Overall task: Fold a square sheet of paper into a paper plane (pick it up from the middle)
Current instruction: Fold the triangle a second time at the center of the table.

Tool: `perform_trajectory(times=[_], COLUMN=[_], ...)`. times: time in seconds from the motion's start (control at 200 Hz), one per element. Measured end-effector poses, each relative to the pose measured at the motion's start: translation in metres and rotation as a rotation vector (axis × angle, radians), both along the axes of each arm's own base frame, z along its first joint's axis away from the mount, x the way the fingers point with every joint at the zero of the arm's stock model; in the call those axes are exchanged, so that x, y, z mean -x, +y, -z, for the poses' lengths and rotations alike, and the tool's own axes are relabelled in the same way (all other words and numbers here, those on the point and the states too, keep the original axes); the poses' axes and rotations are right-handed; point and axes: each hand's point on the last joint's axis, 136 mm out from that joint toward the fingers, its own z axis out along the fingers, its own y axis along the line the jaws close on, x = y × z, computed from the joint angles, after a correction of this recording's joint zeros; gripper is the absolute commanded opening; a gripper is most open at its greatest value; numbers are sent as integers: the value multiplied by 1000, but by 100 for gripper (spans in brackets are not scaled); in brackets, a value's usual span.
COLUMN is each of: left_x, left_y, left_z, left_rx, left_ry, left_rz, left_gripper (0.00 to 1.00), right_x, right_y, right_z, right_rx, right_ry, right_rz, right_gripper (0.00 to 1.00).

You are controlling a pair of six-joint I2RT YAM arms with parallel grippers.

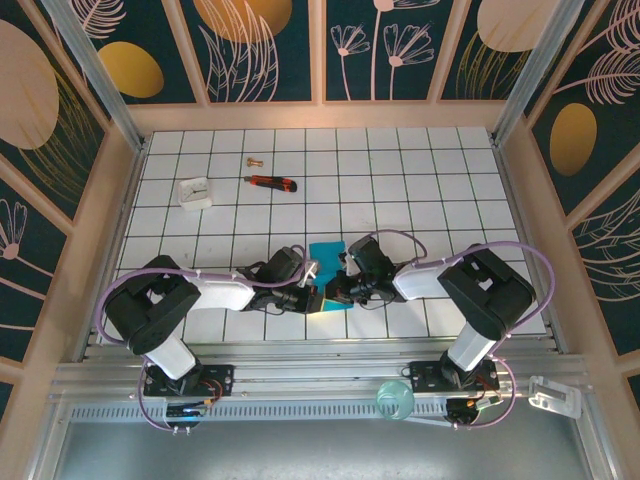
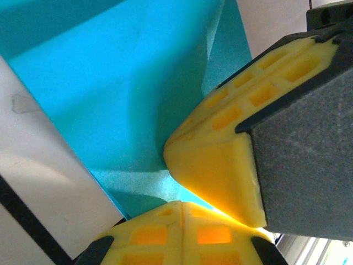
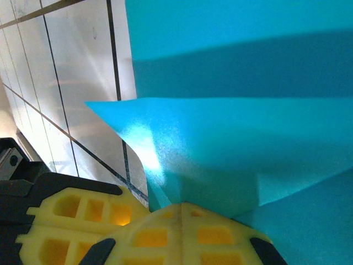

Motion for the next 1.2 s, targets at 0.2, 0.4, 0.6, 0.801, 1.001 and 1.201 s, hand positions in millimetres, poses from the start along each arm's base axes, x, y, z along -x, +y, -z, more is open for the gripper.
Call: perform_trajectory(times=[0.2, 0.4, 0.6, 0.801, 1.001, 1.201], left_x=[0, 2, 2, 3, 3, 3], left_y=[-2, -1, -1, -1, 0, 0], left_z=[2, 4, 5, 5, 5, 4], left_rx=[1, 1, 9, 19, 22, 25], left_ry=[4, 2, 3, -3, -9, -9], left_rz=[18, 28, 32, 40, 44, 45], left_gripper=[0, 0, 0, 0, 0, 0], right_x=[-12, -26, -35, -45, -58, -87], right_y=[-9, -20, -27, -34, -43, -60], right_z=[1, 1, 2, 2, 2, 2], right_rx=[16, 17, 3, -14, -31, -26], right_ry=[4, 7, 16, 24, 37, 12], right_rz=[29, 54, 55, 61, 76, 144], right_gripper=[0, 0, 0, 0, 0, 0])
